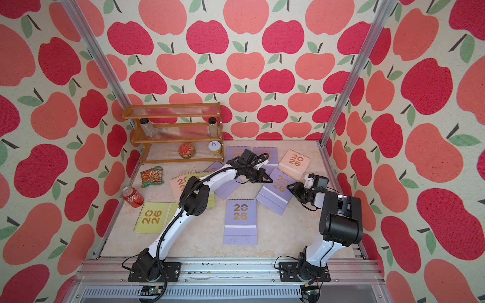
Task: Stack the calendars
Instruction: Pick up the calendar at the center of the board, then place the calendar at the calendar.
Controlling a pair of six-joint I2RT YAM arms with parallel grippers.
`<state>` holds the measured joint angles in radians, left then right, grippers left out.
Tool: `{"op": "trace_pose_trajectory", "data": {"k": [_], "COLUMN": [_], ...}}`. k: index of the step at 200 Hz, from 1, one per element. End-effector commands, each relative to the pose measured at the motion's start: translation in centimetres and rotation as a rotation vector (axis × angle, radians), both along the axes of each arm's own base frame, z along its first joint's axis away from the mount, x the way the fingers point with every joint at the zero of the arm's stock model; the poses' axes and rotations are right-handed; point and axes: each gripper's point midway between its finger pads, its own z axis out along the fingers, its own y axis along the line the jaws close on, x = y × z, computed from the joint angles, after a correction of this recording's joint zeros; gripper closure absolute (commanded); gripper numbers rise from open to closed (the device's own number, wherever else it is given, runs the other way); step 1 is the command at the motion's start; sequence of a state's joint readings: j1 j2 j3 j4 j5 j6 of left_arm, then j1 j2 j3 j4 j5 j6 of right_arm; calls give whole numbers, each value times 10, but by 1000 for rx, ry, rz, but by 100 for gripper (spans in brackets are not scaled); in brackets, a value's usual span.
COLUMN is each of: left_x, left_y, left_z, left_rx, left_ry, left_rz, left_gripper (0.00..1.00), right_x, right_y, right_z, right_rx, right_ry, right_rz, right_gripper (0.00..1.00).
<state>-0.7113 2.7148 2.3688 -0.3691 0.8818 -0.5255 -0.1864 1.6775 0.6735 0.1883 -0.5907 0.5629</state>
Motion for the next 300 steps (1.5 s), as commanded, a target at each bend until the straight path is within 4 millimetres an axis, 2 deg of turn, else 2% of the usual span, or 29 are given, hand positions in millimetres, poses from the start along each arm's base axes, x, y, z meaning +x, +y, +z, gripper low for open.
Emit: {"op": "trace_pose_trajectory", "data": {"k": [1,29,73,91,108,133,134,143,166,185,213,238,300], "left_x": [-4,6,43,61,74,79,78,73,60,45,21,9,-9], "left_y": [-3,3,30,49,69,102,103,114,145,165,180,191,199], "left_z": [-4,21,87,119,156,208,204,218,228,230,225,218,214], "left_rx": [-14,-79,-207,-276,-355,-444,-441,-466,-477,-477,-460,-428,-413], "left_ry": [7,5,-49,-67,-88,-126,-120,-128,-132,-136,-138,-152,-162], "left_rz": [-6,3,60,92,111,115,116,110,129,154,184,224,244], "left_gripper": [100,100,100,100,100,100,100,100,100,100,100,100,100], "right_x": [4,7,11,11,12,17,18,19,21,22,24,25,13], "right_y": [7,-1,-15,-11,-6,3,3,8,27,58,101,125,182], "right_z": [12,31,95,121,134,150,150,158,184,198,213,227,224], "right_rx": [20,4,-5,9,37,119,122,154,210,211,239,298,369], "right_ry": [-39,-75,-232,-301,-341,-427,-430,-473,-569,-608,-647,-691,-661], "right_rz": [41,60,95,138,163,198,199,223,301,392,495,528,644], "right_gripper": [47,39,24,19,17,17,17,17,17,17,17,18,19]}}
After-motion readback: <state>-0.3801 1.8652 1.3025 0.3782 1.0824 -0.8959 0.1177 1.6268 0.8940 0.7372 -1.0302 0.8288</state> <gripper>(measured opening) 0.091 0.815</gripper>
